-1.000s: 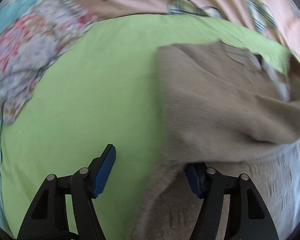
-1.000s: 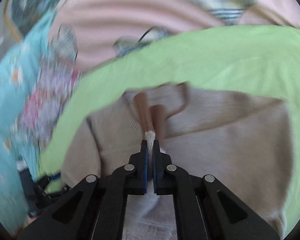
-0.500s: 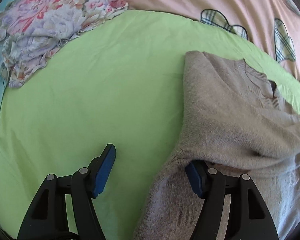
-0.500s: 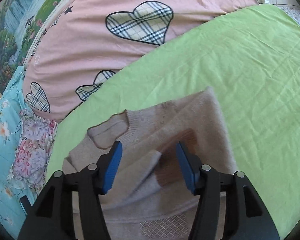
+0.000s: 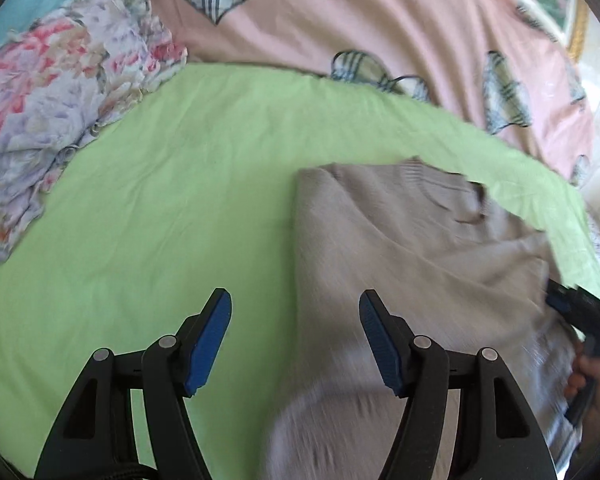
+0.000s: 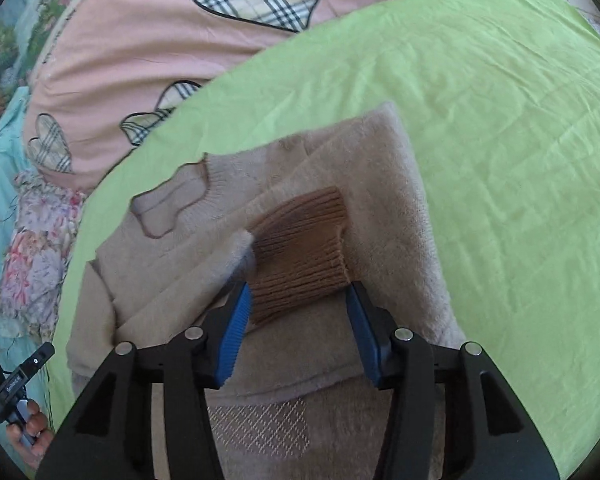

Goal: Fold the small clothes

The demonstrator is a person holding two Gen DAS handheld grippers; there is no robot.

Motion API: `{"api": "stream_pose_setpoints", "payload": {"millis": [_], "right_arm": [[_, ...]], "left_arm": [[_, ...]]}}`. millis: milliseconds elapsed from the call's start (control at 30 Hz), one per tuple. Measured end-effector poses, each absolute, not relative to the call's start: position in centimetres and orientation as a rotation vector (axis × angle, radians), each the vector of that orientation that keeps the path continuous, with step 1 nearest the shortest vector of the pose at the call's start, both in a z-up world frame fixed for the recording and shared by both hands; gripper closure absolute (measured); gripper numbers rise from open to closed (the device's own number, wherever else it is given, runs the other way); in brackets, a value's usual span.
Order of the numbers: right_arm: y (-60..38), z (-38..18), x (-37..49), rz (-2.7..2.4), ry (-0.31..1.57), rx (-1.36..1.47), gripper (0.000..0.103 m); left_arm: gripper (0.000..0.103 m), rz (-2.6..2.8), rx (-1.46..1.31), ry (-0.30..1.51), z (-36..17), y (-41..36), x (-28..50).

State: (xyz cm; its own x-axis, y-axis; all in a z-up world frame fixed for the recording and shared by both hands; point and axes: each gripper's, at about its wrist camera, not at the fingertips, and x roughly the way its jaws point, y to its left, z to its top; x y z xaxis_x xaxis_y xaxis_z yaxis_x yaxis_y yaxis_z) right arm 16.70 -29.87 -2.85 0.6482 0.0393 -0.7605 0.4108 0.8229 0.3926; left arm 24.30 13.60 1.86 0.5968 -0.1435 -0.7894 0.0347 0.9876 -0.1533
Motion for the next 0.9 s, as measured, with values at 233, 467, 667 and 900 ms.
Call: {"api": "stream_pose_setpoints", "payload": {"millis": [233,467,667,900], "right_arm": [[-30.8,-3.8,17.5,-0.201,0.820,0.668,0.086],[-30.8,-1.2,15.8,-0.148,0.735,0.682,0.094],[-31.8,-1.0,13.8,-0.190,0.774,0.658,0.094],[-30.8,-2.6,12.4,-0.180,0.802,0.646,0.094]], "left_arm": [[0.036,-0.211,-0.192,1.074,-2.3,12.9,29.9],[0.094,-0.165,-0.137,0.939,-1.3,12.1,29.1],[0.096,-0.054,-0.230,0.930,-2.8,14.4,29.7],[0.099,0.025,-0.238,0.848,-2.1,15.5,28.9]]}}
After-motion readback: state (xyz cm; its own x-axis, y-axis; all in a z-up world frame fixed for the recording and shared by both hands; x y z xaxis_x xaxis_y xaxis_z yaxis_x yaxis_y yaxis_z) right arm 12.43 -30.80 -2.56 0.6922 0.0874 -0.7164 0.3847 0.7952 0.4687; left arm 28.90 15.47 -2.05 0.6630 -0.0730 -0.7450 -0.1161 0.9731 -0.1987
